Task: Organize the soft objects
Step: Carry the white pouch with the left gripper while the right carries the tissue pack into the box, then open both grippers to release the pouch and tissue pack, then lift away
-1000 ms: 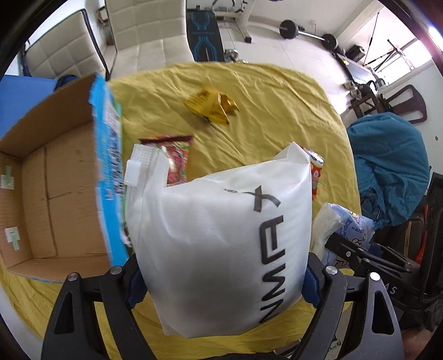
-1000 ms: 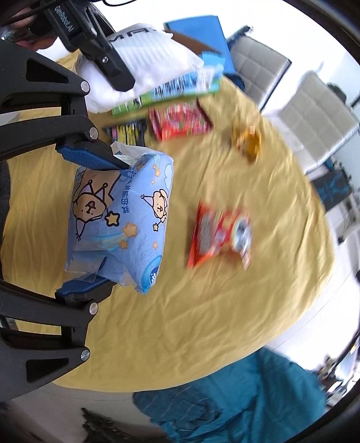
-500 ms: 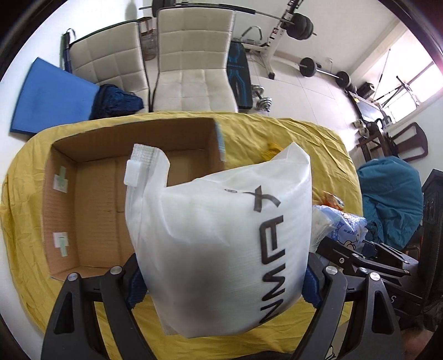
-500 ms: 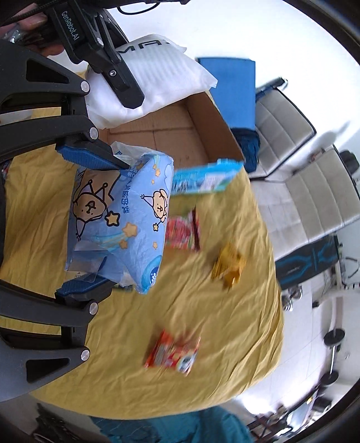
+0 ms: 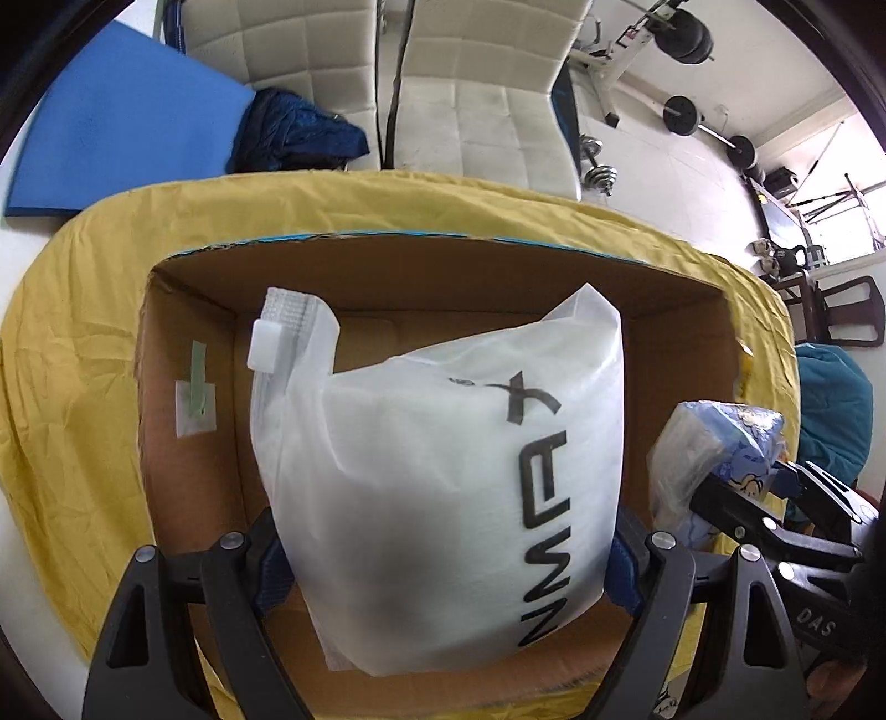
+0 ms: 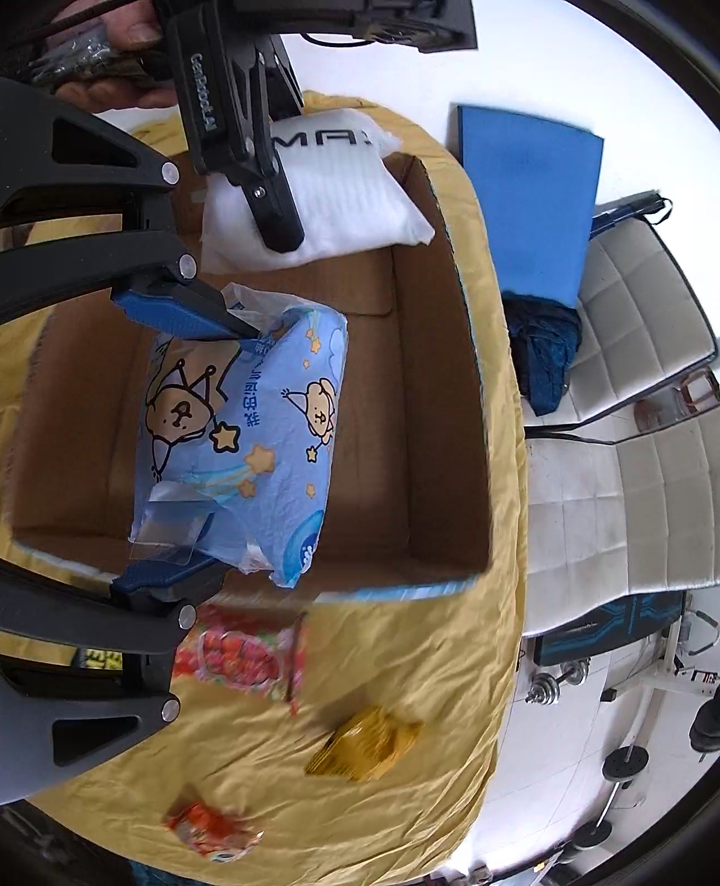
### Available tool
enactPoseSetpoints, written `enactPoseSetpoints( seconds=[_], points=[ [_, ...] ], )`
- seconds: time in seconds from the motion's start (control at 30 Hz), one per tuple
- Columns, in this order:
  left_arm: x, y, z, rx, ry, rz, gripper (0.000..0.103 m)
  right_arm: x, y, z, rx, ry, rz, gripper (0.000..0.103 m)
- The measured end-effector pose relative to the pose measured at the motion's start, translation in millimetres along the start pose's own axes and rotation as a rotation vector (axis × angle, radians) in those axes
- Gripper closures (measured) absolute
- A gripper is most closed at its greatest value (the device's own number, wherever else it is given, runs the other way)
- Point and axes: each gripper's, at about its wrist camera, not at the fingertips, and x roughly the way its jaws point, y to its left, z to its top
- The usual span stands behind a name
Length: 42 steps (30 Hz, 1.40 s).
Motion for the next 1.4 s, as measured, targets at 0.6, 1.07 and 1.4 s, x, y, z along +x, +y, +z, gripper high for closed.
enactPoseSetpoints(
  seconds=[0.6,1.07,1.4],
  points=[
    [111.4,31.3,38.4,0.034,0.187,-0.029,0.017,100.9,22.7,40.8,-0.132,0.091,-0.112,0.031],
    [104.7,23.6,36.8,0.059,0.218,0.063,0.013,99.8,24.0,42.0,-0.129,0.108,-0.091,0.018],
    [80.3,19.5,34.2,0.038,0.166,0.078,0.003,84.9,30.0,43.5,-0.11,0.102,-0.049,0.004]
  ],
)
